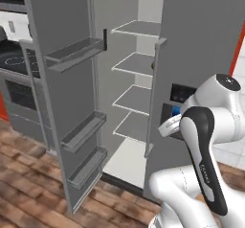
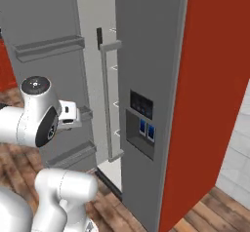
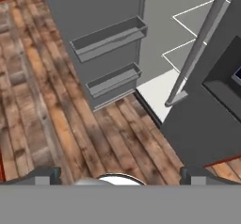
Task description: Take the cheese, steak, and potato from the fridge and place them on the plate on the dining counter to create an appetizer plate.
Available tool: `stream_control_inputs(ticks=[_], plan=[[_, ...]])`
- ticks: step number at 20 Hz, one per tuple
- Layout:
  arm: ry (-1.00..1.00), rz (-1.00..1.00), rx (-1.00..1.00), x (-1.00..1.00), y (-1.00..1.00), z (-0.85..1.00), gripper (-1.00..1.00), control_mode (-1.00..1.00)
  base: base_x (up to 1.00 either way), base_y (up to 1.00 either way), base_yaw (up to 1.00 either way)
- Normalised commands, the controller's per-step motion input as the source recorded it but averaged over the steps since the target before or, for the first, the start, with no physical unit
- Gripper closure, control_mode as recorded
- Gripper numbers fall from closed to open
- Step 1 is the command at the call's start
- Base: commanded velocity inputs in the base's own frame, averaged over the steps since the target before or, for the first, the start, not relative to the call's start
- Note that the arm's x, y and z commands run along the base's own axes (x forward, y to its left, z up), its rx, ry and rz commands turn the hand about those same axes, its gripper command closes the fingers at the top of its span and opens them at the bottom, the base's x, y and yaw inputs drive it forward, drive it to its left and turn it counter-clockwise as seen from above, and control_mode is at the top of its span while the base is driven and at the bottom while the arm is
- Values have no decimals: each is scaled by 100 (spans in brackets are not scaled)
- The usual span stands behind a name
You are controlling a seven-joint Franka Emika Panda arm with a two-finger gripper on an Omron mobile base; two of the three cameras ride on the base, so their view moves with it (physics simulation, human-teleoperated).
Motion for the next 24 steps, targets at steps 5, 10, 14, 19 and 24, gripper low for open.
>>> stream_control_inputs(ticks=[5, 10, 14, 19, 24], plan=[[0, 0, 0, 0, 0, 0, -100, 100, 55, 22, -36], [0, 0, 0, 0, 0, 0, -100, 100, 38, 12, -35], [0, 0, 0, 0, 0, 0, -100, 100, 24, 23, -36], [0, 0, 0, 0, 0, 0, -100, 100, 8, 40, -35], [0, 0, 0, 0, 0, 0, -100, 100, 10, 61, -35]])
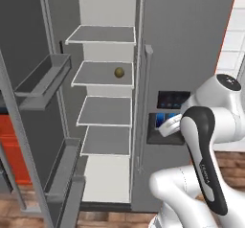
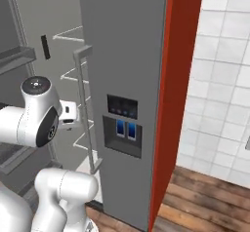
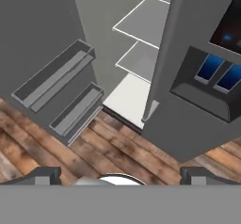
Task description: Take the cheese, steak, and potato from the fridge and place them on the plate on the dining counter to create an appetizer plate.
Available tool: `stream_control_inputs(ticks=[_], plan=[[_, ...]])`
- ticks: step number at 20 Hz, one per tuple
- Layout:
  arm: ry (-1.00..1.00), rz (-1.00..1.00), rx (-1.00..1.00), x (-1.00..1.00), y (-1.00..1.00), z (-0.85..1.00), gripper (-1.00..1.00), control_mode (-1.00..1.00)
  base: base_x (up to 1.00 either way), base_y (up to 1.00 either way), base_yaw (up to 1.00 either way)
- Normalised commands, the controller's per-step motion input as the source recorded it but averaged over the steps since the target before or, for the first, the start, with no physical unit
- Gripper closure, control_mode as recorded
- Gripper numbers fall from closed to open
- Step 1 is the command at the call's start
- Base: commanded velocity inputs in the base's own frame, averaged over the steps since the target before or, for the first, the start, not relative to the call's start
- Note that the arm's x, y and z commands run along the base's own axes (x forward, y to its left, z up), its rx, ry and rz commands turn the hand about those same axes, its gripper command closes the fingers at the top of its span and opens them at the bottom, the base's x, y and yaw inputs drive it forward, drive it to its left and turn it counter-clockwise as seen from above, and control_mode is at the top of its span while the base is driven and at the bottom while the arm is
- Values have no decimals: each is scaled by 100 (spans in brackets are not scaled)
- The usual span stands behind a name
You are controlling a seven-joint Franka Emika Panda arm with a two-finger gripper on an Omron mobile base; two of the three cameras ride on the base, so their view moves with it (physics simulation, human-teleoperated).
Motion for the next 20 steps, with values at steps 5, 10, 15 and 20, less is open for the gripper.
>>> stream_control_inputs(ticks=[5, 10, 15, 20], plan=[[0, 0, 0, 0, 0, 0, -100, 100, 13, 63, -34], [0, 0, 0, 0, 0, 0, -100, 100, 16, 44, -33], [0, 0, 0, 0, 0, 0, -100, 100, 23, 16, -31], [0, 0, 0, 0, 0, 0, -100, 100, 25, 47, -33]])
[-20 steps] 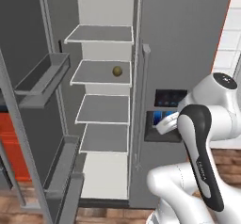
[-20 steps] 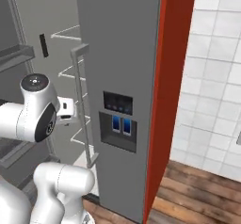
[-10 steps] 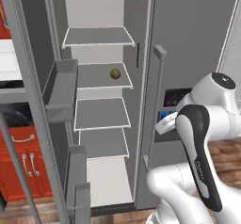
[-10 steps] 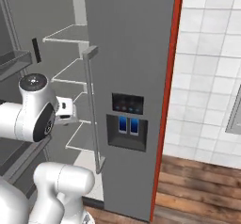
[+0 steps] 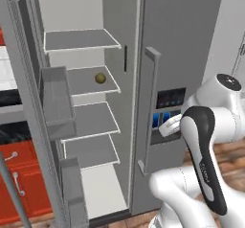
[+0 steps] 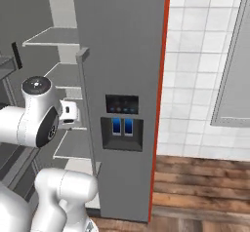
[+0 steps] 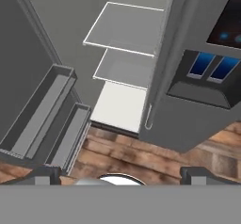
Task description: Take the cheese, steak, and potato from the fridge and place them on the plate on the dining counter to create an appetizer plate.
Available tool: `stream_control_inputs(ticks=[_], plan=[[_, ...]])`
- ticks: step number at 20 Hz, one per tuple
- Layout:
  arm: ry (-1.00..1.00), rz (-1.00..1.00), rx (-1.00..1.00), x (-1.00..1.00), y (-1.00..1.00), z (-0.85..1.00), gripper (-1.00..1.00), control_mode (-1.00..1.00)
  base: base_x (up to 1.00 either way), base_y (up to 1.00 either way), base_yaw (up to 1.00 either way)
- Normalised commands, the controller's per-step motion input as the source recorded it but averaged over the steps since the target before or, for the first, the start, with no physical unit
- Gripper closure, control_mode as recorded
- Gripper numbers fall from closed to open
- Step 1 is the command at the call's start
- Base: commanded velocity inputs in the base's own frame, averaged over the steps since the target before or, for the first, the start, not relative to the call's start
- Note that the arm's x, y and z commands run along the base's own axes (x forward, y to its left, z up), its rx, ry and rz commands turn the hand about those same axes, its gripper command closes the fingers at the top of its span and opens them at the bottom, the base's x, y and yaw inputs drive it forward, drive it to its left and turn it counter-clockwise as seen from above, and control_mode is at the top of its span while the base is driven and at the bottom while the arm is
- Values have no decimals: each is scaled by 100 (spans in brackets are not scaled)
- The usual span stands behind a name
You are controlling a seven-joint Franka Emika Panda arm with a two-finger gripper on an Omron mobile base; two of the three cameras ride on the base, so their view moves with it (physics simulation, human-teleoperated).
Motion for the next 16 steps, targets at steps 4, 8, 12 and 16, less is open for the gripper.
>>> stream_control_inputs(ticks=[4, 8, 12, 16], plan=[[0, 0, 0, 0, 0, 0, -100, 100, 21, 61, -33], [0, 0, 0, 0, 0, 0, -100, 100, 16, 57, -29], [0, 0, 0, 0, 0, 0, -100, 100, 20, 20, -24], [0, 0, 0, 0, 0, 0, -100, 100, 35, 4, -16]])
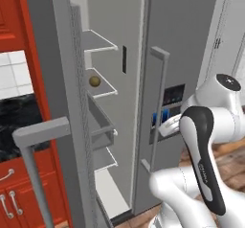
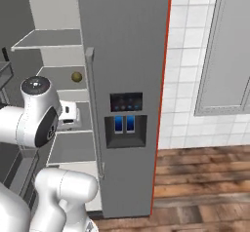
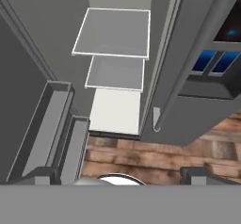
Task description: Take the cheese, steak, and potato from the fridge and place them on the plate on the dining counter to create an appetizer plate.
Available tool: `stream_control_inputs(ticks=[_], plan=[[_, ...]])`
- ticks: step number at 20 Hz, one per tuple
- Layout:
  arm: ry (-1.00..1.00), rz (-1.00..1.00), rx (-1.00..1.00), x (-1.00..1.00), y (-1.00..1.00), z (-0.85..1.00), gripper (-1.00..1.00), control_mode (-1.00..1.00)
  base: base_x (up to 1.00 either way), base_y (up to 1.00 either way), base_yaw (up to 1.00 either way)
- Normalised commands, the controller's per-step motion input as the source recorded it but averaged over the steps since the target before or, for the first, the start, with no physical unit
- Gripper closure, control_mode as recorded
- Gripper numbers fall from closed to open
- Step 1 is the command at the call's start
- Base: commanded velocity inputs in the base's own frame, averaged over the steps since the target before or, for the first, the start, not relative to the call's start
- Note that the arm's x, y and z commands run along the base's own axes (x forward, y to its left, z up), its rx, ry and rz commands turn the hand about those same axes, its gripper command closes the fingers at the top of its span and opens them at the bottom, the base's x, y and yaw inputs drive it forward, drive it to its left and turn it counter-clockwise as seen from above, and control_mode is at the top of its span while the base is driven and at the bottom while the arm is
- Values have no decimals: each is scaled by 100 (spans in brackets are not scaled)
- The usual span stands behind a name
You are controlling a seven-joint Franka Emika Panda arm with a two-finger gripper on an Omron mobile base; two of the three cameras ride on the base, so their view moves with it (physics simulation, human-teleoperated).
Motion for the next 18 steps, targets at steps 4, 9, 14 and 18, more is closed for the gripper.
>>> stream_control_inputs(ticks=[4, 9, 14, 18], plan=[[0, 0, 0, 0, 0, 0, -100, 100, 56, 14, -1], [0, 0, 0, 0, 0, 0, -100, 100, 78, 30, 9], [0, 0, 0, 0, 0, 0, -100, 100, 78, 26, 22], [0, 0, 0, 0, 0, 0, -100, 100, 64, 31, 22]])
